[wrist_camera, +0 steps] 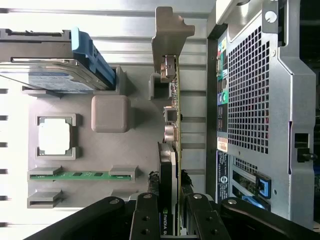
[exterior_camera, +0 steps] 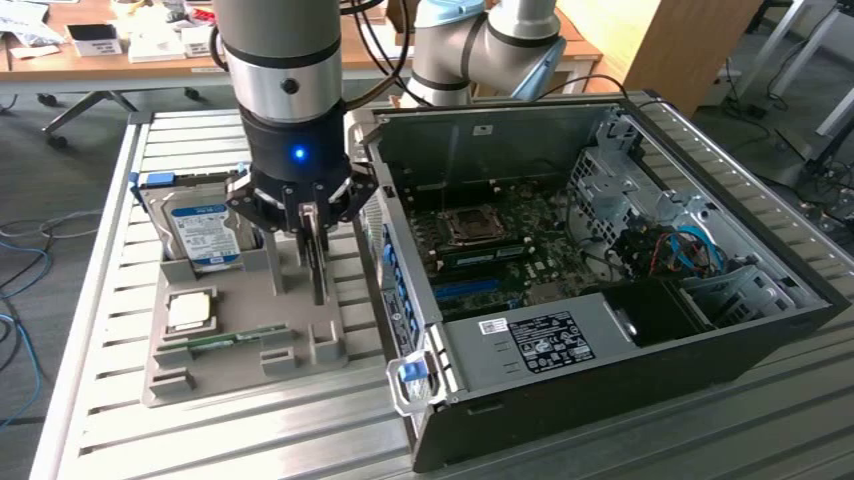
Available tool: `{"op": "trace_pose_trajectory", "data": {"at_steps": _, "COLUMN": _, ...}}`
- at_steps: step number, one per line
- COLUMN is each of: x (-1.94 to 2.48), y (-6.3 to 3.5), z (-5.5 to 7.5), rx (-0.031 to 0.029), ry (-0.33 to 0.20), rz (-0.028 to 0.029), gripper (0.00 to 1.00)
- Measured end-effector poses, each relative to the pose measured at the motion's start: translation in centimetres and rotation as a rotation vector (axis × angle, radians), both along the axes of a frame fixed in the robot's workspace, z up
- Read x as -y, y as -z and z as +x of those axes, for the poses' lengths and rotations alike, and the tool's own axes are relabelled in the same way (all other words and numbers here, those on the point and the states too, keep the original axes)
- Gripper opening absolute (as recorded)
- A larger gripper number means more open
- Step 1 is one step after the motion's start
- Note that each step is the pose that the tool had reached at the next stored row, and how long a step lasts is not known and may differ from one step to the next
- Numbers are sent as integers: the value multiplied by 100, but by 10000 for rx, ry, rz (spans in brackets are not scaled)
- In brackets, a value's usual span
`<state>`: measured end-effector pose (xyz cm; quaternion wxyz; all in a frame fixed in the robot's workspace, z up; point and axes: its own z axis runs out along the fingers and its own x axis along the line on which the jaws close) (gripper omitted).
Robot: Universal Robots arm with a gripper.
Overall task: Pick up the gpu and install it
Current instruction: 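Pick up the gpu and move the gpu toward the slot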
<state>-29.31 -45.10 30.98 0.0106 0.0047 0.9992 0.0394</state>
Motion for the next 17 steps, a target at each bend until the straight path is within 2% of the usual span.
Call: {"op": "trace_pose_trajectory", "data": {"at_steps": 17, "x": 0, "y": -262, "z": 1, "rx": 1, "ry": 0, "rz": 0, "gripper": 27}}
